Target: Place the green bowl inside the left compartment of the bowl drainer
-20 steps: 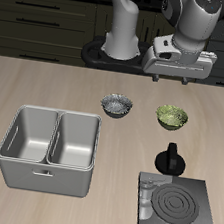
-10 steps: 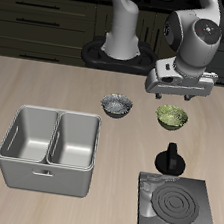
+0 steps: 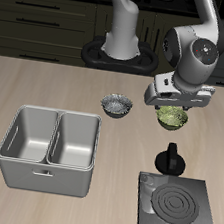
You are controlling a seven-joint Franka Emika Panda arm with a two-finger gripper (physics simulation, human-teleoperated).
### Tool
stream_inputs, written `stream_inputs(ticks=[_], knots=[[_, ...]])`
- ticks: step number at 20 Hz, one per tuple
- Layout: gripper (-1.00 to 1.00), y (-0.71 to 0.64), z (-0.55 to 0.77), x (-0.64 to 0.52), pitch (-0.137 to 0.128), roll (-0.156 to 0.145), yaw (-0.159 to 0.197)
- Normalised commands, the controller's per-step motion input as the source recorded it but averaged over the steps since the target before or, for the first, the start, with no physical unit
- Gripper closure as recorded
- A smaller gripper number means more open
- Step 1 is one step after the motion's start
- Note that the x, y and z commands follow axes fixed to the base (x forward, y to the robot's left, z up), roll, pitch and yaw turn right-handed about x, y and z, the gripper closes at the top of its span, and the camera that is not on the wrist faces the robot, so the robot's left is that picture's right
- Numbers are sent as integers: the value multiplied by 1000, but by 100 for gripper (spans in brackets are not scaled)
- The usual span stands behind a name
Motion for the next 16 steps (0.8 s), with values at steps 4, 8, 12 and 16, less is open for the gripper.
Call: stream_inputs(ticks=[4, 8, 12, 16], knots=[[-100, -83, -207, -59, 9, -12, 3], [-100, -211, -242, -77, 22, -28, -11], [-100, -128, -282, -21, 33, -26, 3], [-100, -87, -247, -48, 27, -17, -4]])
